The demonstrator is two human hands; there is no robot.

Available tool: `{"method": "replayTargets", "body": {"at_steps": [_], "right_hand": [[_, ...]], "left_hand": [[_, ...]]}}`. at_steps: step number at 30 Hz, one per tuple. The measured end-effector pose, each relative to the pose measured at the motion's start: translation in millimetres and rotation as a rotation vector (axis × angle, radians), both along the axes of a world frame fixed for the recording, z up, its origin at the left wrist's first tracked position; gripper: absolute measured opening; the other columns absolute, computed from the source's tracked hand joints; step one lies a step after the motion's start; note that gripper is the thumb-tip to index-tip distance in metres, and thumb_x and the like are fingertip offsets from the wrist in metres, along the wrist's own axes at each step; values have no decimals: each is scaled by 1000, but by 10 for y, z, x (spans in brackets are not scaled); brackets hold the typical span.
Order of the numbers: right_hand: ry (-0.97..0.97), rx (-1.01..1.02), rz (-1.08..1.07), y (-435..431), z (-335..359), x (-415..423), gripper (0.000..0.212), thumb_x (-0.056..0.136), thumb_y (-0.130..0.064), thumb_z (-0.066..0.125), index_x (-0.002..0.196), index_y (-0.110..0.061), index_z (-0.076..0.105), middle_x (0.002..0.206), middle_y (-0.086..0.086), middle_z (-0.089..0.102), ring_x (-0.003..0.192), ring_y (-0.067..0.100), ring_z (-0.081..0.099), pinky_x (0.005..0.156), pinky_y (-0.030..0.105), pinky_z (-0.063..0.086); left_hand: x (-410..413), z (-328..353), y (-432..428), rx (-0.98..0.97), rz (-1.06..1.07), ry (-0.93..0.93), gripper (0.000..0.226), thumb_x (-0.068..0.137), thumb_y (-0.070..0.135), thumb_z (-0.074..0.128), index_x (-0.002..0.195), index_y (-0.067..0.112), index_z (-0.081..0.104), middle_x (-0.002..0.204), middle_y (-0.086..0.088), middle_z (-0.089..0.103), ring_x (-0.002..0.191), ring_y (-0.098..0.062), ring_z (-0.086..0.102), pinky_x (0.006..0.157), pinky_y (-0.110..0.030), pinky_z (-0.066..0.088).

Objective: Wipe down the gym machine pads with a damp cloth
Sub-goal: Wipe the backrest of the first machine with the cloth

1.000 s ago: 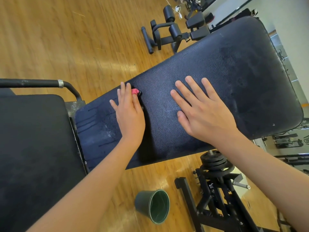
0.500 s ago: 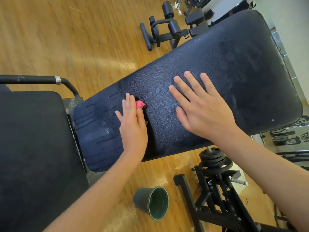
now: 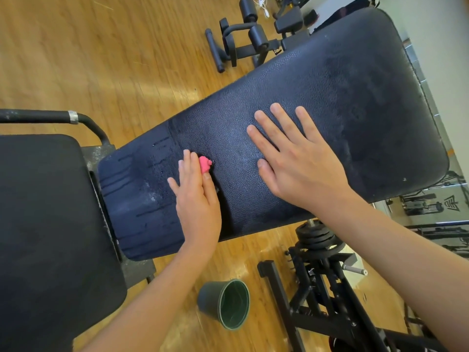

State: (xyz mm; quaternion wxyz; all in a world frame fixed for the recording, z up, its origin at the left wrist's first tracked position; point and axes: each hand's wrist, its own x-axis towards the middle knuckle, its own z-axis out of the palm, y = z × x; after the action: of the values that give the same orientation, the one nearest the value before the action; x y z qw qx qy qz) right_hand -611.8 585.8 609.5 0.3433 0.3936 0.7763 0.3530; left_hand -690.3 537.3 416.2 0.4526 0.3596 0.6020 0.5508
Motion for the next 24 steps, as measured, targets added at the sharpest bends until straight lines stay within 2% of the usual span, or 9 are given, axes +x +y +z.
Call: {"method": "replayTargets", "body": {"at_steps": [5, 9, 14, 24], "right_hand": [[18, -11, 10, 2, -8, 13, 63, 106, -44, 29, 160, -12, 33, 167, 14, 26, 156, 36, 18, 125, 58, 13], [9, -15, 12, 11, 1, 19, 65, 105, -46, 29, 160, -12, 32, 168, 14, 25, 156, 37, 17, 125, 58, 12], [-35, 10, 10, 23, 14, -1, 65, 105, -47, 28, 160, -13, 31, 168, 14, 24, 156, 37, 18, 125, 59, 13], [-30, 30, 59, 39, -14, 45, 64, 105, -47, 30, 159, -12, 33, 167, 14, 27, 156, 37, 18, 124, 60, 14]], "left_hand": [[-2, -13, 2, -12, -20, 21, 48, 113, 26, 33, 160, 19, 29, 168, 11, 22, 154, -4, 12, 123, -23, -4], [-25, 8, 10, -1, -23, 15, 49, 112, 24, 34, 160, 18, 29, 168, 10, 21, 156, -12, 15, 119, -11, -9], [-45, 21, 16, 13, -54, -40, 50, 112, 24, 33, 161, 19, 26, 169, 12, 17, 157, -8, 11, 123, -23, -8], [126, 7, -362, 13, -51, -77, 51, 111, 20, 37, 161, 18, 27, 168, 13, 18, 157, -8, 11, 127, -31, -4]]}}
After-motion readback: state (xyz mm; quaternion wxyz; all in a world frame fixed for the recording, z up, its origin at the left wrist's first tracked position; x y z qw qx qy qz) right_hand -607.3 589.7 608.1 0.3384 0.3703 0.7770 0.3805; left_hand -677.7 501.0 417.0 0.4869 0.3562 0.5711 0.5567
